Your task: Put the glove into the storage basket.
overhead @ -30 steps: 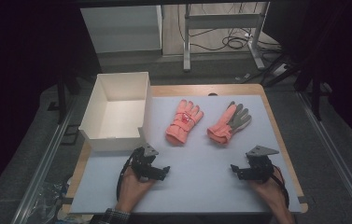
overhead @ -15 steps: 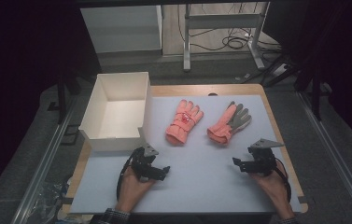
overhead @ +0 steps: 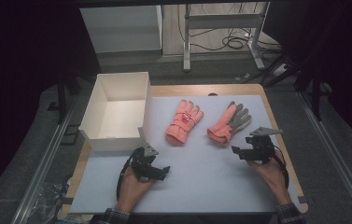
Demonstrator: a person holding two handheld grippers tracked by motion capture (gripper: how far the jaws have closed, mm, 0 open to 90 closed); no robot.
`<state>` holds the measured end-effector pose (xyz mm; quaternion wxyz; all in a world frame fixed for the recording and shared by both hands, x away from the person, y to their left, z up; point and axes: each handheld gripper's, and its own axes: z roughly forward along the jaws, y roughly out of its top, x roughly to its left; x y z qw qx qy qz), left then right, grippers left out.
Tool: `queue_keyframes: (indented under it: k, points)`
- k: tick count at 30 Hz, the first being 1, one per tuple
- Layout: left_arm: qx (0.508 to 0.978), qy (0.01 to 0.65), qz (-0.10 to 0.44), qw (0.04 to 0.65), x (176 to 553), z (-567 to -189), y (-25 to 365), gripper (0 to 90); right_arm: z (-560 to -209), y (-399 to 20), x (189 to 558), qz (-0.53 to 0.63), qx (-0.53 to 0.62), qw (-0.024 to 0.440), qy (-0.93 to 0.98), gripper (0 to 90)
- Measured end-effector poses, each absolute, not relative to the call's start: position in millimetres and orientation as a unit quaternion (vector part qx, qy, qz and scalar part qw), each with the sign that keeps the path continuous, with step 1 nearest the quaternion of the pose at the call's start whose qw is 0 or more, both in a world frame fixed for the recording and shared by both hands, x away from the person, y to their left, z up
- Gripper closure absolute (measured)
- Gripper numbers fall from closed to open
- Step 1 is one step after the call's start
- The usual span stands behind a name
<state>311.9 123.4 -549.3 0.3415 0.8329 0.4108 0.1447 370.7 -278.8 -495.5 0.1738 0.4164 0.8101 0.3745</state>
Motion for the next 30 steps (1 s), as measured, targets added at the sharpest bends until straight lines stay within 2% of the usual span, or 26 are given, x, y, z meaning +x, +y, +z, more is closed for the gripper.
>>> queue_keyframes:
  k: [6, 19, 30]
  points:
    - [0.833, 0.411, 0.145, 0.342, 311.9, -549.4, 123.4, 1.5, -488.8, -275.0, 387.1, 0.376, 0.418, 0.168, 0.81, 32.5]
    - [0.832, 0.411, 0.145, 0.342, 311.9, -549.4, 123.4, 1.5, -475.5, -270.9, 431.3, 0.373, 0.424, 0.188, 0.804, 44.5]
    - [0.832, 0.411, 0.145, 0.343, 311.9, -549.4, 123.4, 1.5, -478.2, -265.9, 470.1, 0.358, 0.442, 0.191, 0.8, 45.1]
